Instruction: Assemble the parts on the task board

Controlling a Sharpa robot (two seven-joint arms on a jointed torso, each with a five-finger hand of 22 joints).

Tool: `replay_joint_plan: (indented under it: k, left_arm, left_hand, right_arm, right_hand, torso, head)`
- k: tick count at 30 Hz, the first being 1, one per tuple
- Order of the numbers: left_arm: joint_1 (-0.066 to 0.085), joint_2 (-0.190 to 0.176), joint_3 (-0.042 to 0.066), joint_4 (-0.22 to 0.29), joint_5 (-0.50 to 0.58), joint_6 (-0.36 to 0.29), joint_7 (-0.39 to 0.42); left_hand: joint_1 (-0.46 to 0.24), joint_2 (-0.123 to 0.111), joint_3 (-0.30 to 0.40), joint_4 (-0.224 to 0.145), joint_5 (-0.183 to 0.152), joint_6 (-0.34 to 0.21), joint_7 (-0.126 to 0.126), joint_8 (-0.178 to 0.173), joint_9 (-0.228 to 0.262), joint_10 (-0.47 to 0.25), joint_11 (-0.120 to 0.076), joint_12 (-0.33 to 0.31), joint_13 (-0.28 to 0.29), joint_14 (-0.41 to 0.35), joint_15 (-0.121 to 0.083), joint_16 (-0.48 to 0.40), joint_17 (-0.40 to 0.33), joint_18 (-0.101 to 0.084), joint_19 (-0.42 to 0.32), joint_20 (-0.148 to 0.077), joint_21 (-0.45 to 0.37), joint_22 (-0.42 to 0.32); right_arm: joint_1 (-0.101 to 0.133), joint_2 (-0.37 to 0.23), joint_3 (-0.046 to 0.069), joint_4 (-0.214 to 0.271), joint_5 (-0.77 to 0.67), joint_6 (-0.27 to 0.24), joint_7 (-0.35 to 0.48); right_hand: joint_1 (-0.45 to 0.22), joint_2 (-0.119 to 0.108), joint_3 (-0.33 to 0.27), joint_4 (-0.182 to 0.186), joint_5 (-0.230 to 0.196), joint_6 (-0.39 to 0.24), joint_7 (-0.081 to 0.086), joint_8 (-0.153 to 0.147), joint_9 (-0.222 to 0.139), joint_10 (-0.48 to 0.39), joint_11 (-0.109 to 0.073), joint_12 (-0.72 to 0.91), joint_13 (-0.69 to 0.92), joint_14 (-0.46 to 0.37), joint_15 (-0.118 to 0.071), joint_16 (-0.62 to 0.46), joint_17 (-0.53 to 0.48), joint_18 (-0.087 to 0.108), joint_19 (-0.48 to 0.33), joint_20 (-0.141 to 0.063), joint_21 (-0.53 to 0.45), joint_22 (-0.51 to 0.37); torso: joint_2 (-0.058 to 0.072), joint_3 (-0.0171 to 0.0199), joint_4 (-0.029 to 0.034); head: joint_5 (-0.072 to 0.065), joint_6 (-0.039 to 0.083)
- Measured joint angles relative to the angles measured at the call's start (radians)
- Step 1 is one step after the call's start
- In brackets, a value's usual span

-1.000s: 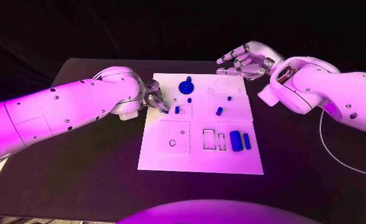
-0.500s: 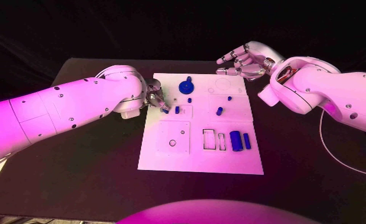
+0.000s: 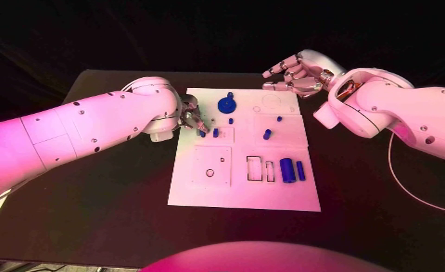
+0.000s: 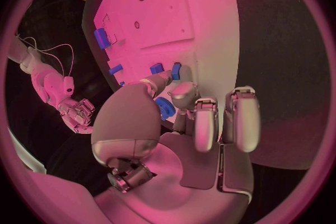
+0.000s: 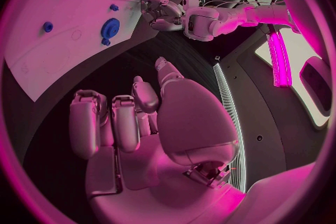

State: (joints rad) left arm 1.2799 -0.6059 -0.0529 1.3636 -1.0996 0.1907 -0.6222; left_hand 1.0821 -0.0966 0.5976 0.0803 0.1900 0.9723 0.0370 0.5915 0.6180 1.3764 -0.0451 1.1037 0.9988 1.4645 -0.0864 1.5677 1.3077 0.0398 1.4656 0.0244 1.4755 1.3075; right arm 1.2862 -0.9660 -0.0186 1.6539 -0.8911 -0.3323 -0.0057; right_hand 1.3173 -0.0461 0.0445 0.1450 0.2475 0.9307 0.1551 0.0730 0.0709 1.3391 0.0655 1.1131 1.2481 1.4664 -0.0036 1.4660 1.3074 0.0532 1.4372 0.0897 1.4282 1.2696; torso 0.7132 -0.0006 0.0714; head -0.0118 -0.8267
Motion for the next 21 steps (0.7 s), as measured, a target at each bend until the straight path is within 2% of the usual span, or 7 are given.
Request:
replay_joint_plan:
  k: [1, 3, 10, 15, 21]
  left_arm:
    - [0.0, 0.001, 0.0, -0.001, 0.001, 0.001, 0.0]
    - [0.0, 0.002, 0.0, -0.004, 0.002, 0.002, -0.001]
    - [0.001, 0.004, 0.001, -0.009, 0.007, 0.003, -0.005]
    - [-0.001, 0.005, -0.001, -0.016, 0.01, 0.003, -0.011]
    - [-0.002, 0.005, -0.001, -0.021, 0.014, 0.003, -0.018]
  left_hand:
    - [-0.006, -0.003, 0.016, -0.018, 0.0, 0.0, 0.0, 0.0, -0.001, 0.001, -0.001, 0.001, 0.0, 0.003, -0.003, 0.0, 0.0, 0.0, 0.001, -0.001, 0.0, 0.0]
    - [-0.014, -0.007, 0.021, -0.032, 0.0, 0.009, -0.001, 0.0, -0.003, 0.002, -0.002, 0.004, 0.002, 0.003, -0.003, 0.0, 0.0, 0.0, 0.001, -0.001, 0.0, 0.0]
    - [-0.034, -0.008, 0.011, -0.052, -0.001, 0.024, -0.009, -0.005, -0.01, 0.01, -0.007, 0.004, 0.005, 0.0, -0.007, 0.0, 0.0, 0.0, 0.001, -0.001, 0.0, 0.0]
    - [-0.072, -0.02, -0.053, -0.021, 0.0, 0.056, -0.03, -0.014, -0.014, 0.01, -0.007, -0.006, -0.011, 0.0, -0.007, 0.0, 0.0, 0.0, -0.002, -0.005, 0.011, 0.0]
    - [-0.102, -0.03, -0.142, 0.014, -0.002, 0.064, -0.025, -0.021, -0.025, 0.01, -0.007, -0.006, -0.012, 0.0, -0.007, 0.0, 0.0, 0.0, 0.001, -0.008, 0.011, 0.0]
  right_arm:
    - [0.0, 0.0, 0.0, 0.0, 0.0, 0.001, 0.0]
    - [0.0, 0.001, 0.0, 0.0, 0.0, 0.001, 0.001]
    - [0.0, 0.001, 0.0, -0.001, 0.0, 0.003, 0.001]
    - [0.0, 0.002, 0.0, -0.001, 0.0, 0.003, 0.002]
    - [0.0, 0.002, 0.0, -0.001, 0.0, 0.004, 0.002]
  right_hand:
    - [0.0, 0.0, 0.0, 0.0, 0.0, 0.0, 0.0, 0.0, 0.0, 0.0, 0.0, 0.0, 0.0, 0.0, 0.0, 0.0, 0.0, 0.0, 0.0, 0.0, 0.0, 0.0]
    - [0.0, 0.0, 0.0, 0.0, 0.0, 0.0, 0.0, 0.0, 0.0, 0.0, 0.0, 0.0, 0.0, 0.0, 0.0, 0.0, 0.0, 0.0, 0.0, 0.0, 0.0, 0.0]
    - [0.0, 0.0, -0.003, 0.003, 0.0, 0.0, 0.0, 0.0, 0.0, 0.0, 0.0, 0.0, 0.0, 0.0, 0.0, 0.0, 0.0, 0.0, 0.0, 0.0, 0.0, -0.001]
    - [0.0, 0.0, -0.003, 0.003, 0.0, 0.0, 0.0, 0.0, 0.0, 0.0, 0.0, 0.0, -0.001, 0.0, 0.0, 0.0, 0.0, 0.0, 0.0, 0.0, 0.0, -0.005]
    - [0.0, 0.0, -0.004, 0.004, 0.0, 0.0, 0.0, 0.0, 0.0, 0.0, 0.0, 0.0, -0.002, 0.0, 0.0, 0.0, 0.001, 0.0, -0.001, 0.001, -0.003, -0.006]
  torso:
    - [0.0, 0.0, 0.0]
    - [0.0, 0.0, 0.0]
    - [0.0, -0.0003, 0.0001]
    - [0.0, -0.0003, 0.0001]
    - [-0.001, -0.0003, 0.0]
  head:
    - [0.0, 0.0]
    - [0.0, 0.0]
    - [0.001, -0.002]
    - [0.001, -0.002]
    - [0.001, -0.001]
